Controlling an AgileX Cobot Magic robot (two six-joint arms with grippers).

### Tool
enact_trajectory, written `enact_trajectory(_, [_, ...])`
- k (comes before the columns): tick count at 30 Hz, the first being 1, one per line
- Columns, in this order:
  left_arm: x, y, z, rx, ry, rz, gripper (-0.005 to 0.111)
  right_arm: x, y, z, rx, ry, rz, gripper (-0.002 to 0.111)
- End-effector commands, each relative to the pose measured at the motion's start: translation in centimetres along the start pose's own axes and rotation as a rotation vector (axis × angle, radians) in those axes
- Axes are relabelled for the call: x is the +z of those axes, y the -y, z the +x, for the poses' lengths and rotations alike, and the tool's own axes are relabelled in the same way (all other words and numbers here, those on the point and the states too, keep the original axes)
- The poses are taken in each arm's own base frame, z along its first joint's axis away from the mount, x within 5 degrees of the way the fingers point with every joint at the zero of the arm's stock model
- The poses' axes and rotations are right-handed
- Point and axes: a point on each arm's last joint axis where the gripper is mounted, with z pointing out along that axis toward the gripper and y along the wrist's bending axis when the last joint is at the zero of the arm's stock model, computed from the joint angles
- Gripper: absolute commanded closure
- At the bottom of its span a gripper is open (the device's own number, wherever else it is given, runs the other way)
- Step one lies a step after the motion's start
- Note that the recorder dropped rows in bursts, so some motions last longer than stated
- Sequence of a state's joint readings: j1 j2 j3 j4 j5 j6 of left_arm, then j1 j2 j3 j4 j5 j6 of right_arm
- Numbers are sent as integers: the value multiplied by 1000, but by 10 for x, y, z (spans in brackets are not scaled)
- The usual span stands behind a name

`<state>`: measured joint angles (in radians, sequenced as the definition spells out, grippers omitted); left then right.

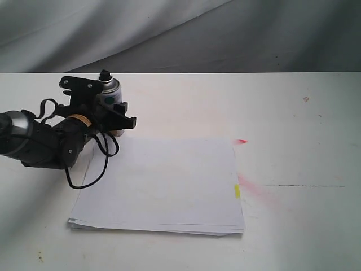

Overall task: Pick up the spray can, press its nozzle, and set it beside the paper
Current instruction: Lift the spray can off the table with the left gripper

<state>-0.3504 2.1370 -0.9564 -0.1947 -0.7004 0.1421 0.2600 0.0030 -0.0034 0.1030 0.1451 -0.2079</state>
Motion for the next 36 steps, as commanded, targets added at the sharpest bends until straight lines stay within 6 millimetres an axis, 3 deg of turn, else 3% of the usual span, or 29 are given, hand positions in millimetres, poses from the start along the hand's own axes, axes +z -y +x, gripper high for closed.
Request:
enact_trajectory(1, [-24, -2, -51, 80, 57, 12, 107, 0, 0, 1, -6, 4, 4, 108])
enact_trajectory(10, [-83, -2, -105, 279, -69, 101, 107, 0, 0, 1, -6, 4, 4, 108])
enact_trajectory(17, [-125, -3, -129, 334, -131, 159, 107, 0, 0, 1, -6, 4, 4, 108])
enact_trajectory(26, [-168, 12, -134, 556, -268, 242, 107, 0, 0, 1, -6, 4, 4, 108])
enact_trajectory(32, [-179, 20, -128, 731, -363, 203, 107, 0, 0, 1, -6, 4, 4, 108])
enact_trajectory(36, [-182, 27, -126, 759, -383, 202, 107, 0, 0, 1, -6, 4, 4, 108])
